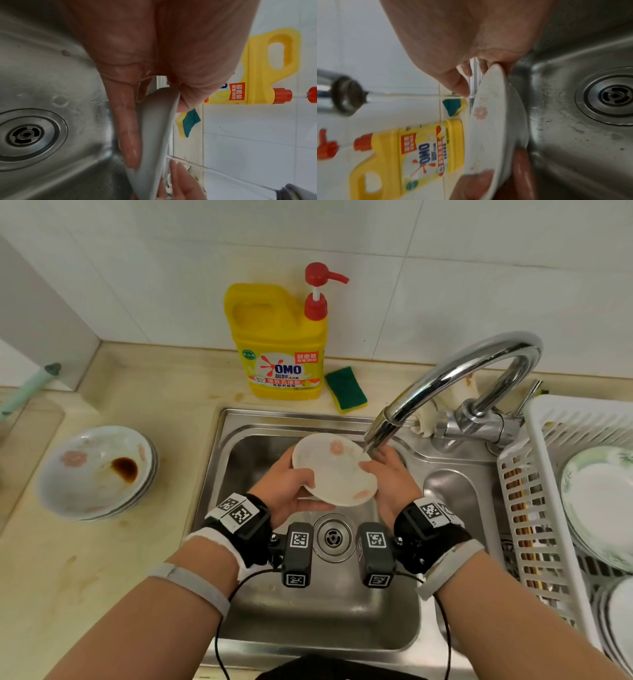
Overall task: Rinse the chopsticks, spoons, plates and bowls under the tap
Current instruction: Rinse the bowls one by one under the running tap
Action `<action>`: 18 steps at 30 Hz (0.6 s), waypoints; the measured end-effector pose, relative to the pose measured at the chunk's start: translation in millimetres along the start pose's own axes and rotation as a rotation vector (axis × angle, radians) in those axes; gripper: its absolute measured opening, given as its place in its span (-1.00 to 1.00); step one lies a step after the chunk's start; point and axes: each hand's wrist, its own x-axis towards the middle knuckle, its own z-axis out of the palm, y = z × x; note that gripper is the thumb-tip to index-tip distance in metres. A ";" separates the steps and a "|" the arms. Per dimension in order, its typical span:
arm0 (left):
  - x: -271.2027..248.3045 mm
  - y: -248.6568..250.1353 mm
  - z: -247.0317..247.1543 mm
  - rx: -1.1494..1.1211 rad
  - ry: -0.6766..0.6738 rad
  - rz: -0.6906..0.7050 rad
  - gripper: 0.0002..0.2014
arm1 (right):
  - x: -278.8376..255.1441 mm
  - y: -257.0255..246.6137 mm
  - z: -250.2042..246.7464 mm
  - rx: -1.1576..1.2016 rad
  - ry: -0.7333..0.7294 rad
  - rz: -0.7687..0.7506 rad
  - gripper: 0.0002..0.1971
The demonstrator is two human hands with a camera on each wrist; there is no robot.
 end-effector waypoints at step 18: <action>-5.4 -4.4 6.7 0.260 0.023 0.063 -0.69 | -6.9 15.7 16.9 0.087 0.015 0.148 -0.80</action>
